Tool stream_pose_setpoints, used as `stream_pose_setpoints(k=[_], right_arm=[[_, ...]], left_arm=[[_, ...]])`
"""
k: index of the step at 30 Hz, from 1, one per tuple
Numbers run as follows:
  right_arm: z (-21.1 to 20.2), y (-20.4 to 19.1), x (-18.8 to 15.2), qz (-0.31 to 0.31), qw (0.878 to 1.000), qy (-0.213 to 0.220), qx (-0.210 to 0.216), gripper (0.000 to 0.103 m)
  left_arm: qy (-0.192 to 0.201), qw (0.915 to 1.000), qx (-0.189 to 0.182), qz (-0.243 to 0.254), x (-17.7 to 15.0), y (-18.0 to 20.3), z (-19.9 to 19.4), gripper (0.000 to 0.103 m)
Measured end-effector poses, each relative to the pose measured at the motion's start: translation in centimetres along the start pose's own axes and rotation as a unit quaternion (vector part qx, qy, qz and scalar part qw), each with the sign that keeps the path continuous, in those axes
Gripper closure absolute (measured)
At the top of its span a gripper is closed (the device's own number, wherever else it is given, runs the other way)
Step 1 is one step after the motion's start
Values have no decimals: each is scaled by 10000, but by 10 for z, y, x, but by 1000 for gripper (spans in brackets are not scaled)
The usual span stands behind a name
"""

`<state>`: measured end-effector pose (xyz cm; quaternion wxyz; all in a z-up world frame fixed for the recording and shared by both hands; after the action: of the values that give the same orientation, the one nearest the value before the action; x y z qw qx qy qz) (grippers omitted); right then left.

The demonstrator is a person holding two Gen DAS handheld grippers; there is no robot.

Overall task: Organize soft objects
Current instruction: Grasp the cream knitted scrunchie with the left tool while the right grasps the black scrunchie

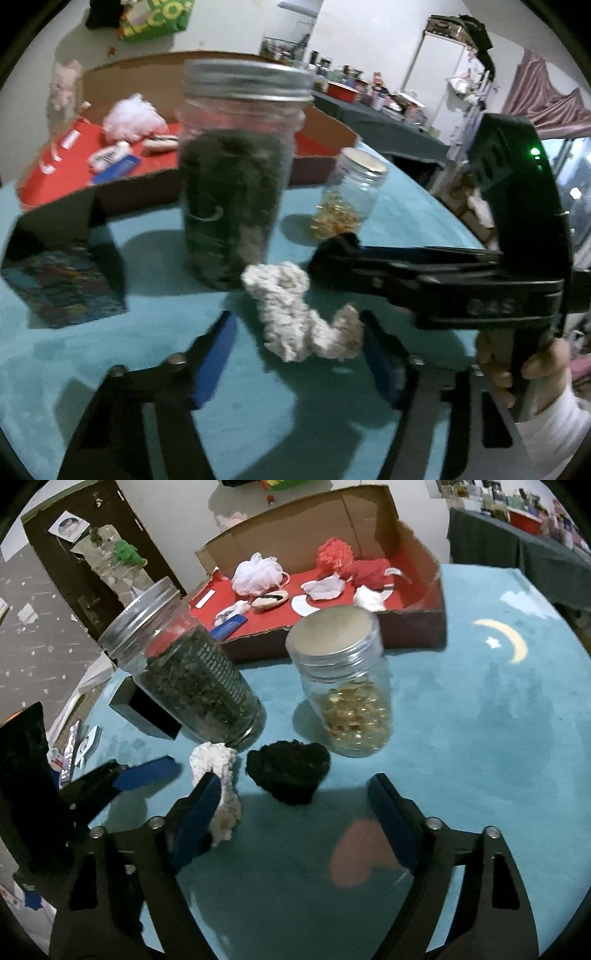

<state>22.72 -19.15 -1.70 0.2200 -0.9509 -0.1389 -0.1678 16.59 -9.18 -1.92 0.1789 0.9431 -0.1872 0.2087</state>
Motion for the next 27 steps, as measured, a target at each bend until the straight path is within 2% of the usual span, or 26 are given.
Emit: stream_pose_setpoints(k=[1,2,3,5,6,12,16,20,27], right_arm=[[2,0,1,45,10000,-12,10,31],[2,-1,2,71,10000,20,5,40],[3,-1,2,84,9999,53,28,54],[5,-2,2,134,9998,23,164,69],[6,-3,1,155,9996,-8,248,71],[-12,-7,-6,217,9988,299,309,75],[-36,-11,-13,136,9983,568,84,75],[-46,-22,-21,-90,9973,681,-246,75],[-41,-36,-33,-350,9967,648,-351,75]], left_arm=[[-35,9999,-163,9,0,2,1,52],[-61,9996,-277,14,0,4,2,53],[-48,9995,-305,28,0,5,2,58],[1,9992,-385,82,0,7,-2,69],[9,9992,-399,80,0,8,-4,74],[154,9998,-124,66,2,-2,-23,76],[320,9991,240,111,1,-9,-39,76],[404,9982,399,169,-2,-9,-48,76],[368,9985,355,172,-5,-11,-48,76]])
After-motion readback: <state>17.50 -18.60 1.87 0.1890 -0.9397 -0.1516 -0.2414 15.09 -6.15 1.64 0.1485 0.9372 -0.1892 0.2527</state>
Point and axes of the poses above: each gripper's, at about its wrist camera, not at the fingertips, and z roughly the way its jaws point, y to its right, x to its top, the point moved 8 cm from there along z, roughly the way its jaws point, and after that the axes turned 14 degrees about -y, right-handed, at the moved point
